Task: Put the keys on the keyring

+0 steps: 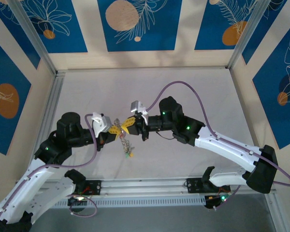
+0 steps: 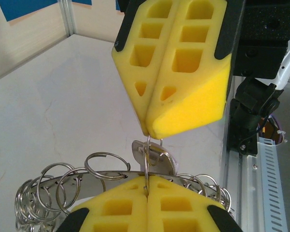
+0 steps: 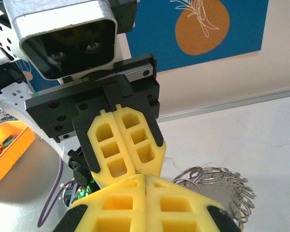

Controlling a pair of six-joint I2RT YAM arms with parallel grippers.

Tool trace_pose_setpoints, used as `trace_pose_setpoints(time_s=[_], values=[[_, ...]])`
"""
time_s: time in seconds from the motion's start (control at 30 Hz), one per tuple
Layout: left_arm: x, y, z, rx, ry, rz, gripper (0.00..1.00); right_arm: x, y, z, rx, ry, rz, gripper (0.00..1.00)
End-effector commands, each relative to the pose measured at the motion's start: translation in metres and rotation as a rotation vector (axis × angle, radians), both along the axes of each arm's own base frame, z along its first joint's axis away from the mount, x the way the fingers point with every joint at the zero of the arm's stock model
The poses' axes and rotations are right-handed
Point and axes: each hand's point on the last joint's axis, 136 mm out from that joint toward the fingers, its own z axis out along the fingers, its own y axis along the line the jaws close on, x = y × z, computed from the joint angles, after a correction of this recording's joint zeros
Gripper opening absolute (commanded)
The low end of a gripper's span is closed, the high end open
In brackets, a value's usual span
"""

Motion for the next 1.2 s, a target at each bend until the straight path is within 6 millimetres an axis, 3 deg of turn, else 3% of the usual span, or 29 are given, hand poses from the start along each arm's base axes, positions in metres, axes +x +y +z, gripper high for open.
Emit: trace_pose_setpoints(time_s=[0.0, 1.17], values=[[-0.008, -0.002, 0.029, -0.05, -0.092, -0.036, 0.0, 0.004, -0.001, 0.007, 0.006, 0.006, -0.025, 0.0], [-0.009, 0.003, 0.041, -0.088, -0.143, -0.006, 0.0, 0.016, 0.001, -0.012, -0.053, 0.155, -0.024, 0.0]])
